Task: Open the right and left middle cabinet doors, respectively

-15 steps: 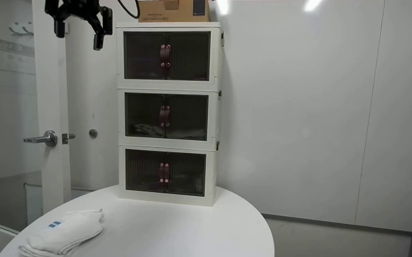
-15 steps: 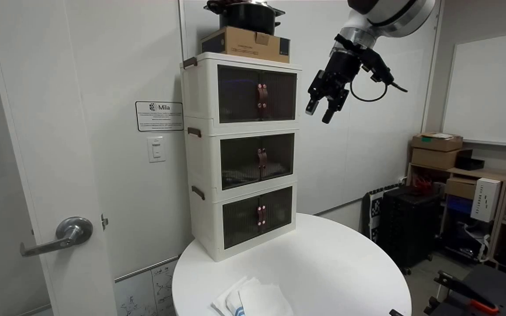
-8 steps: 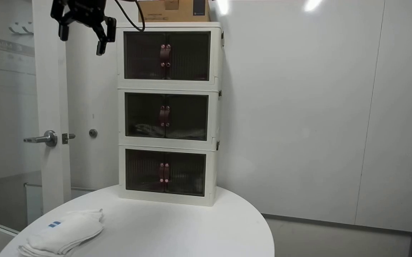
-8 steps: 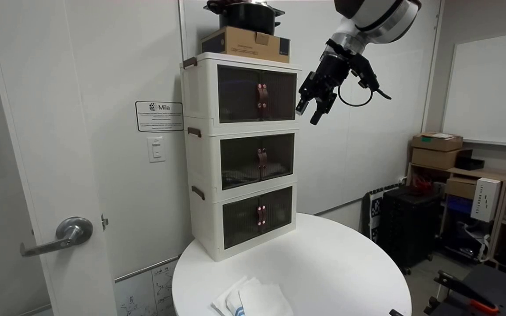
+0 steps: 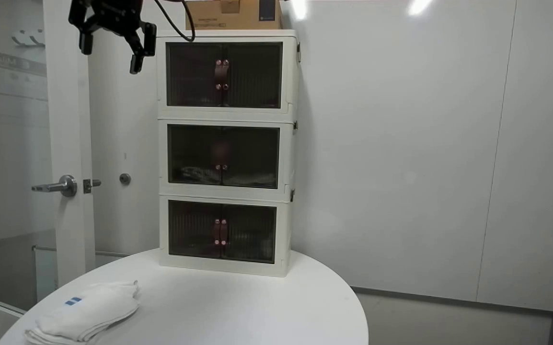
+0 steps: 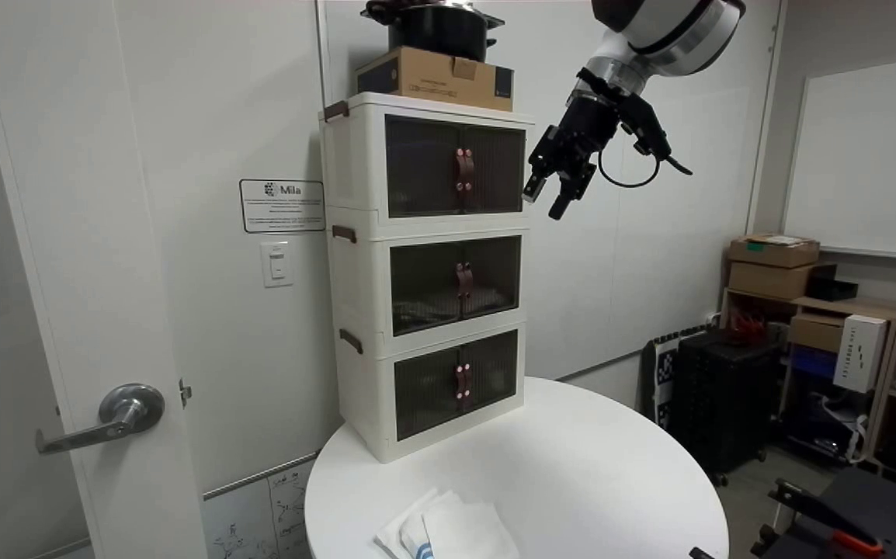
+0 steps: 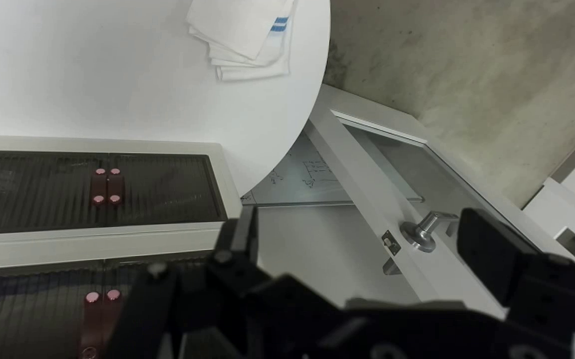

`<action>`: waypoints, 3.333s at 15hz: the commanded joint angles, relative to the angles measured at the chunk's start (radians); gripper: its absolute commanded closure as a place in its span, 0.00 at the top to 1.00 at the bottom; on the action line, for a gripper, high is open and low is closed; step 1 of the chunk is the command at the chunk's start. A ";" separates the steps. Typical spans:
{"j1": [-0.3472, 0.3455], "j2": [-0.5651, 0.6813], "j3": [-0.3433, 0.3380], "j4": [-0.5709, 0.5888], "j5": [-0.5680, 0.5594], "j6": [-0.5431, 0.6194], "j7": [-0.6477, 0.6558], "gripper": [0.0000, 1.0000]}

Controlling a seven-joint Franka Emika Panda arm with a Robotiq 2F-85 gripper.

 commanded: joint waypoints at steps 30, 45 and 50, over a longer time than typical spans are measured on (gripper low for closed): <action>-0.214 0.728 0.110 0.478 0.946 0.333 -0.933 1.00; -0.304 0.970 0.147 0.784 0.914 0.159 -0.928 1.00; -0.324 1.038 0.156 0.858 0.907 0.112 -0.917 1.00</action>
